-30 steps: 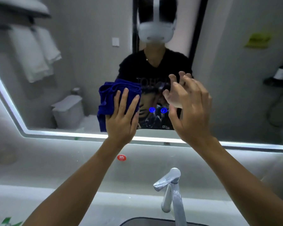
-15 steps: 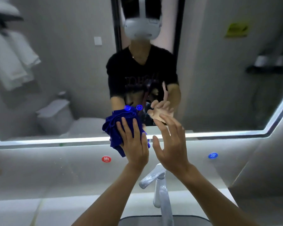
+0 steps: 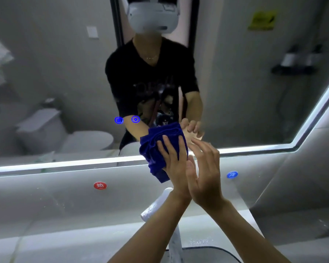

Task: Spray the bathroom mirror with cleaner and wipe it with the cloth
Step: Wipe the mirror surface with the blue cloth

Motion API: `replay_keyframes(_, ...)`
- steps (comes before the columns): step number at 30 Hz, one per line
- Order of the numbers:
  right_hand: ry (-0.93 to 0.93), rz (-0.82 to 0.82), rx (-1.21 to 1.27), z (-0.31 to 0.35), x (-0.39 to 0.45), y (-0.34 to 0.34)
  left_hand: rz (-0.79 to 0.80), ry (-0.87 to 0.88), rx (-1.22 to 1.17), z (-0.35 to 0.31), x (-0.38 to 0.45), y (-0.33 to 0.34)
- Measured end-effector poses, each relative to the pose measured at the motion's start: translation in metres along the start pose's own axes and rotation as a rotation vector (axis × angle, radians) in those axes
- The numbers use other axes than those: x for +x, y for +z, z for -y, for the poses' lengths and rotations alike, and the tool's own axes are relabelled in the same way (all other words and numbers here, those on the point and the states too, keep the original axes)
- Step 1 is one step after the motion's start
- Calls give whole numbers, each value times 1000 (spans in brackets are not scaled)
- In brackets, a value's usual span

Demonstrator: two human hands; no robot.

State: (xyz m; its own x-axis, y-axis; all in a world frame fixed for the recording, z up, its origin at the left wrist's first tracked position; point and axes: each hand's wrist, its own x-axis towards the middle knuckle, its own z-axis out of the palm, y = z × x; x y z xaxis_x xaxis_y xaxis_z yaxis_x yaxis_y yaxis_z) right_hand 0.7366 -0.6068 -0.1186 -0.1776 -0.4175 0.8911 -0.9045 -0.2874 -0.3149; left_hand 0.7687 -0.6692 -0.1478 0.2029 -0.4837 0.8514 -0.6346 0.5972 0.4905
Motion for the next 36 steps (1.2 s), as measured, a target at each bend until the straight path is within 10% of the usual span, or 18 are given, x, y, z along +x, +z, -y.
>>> replay_keyframes(5,235,-241,190,6,5,-2,337,494,-199,-9,25,-13)
replay_keyframes(13,216,-240,304,19,0,18,759,42,-900,-2,65,-64)
replay_keyframes(17,131,-230,185,15,-4,47,793,-157,-927,-2,90,-86)
replay_keyframes(24,102,-349,-324,19,22,89,794,286,-736,13,111,-101)
replay_keyframes(36,-314,-231,-559,-47,81,16,438,433,-696,-6,113,-95)
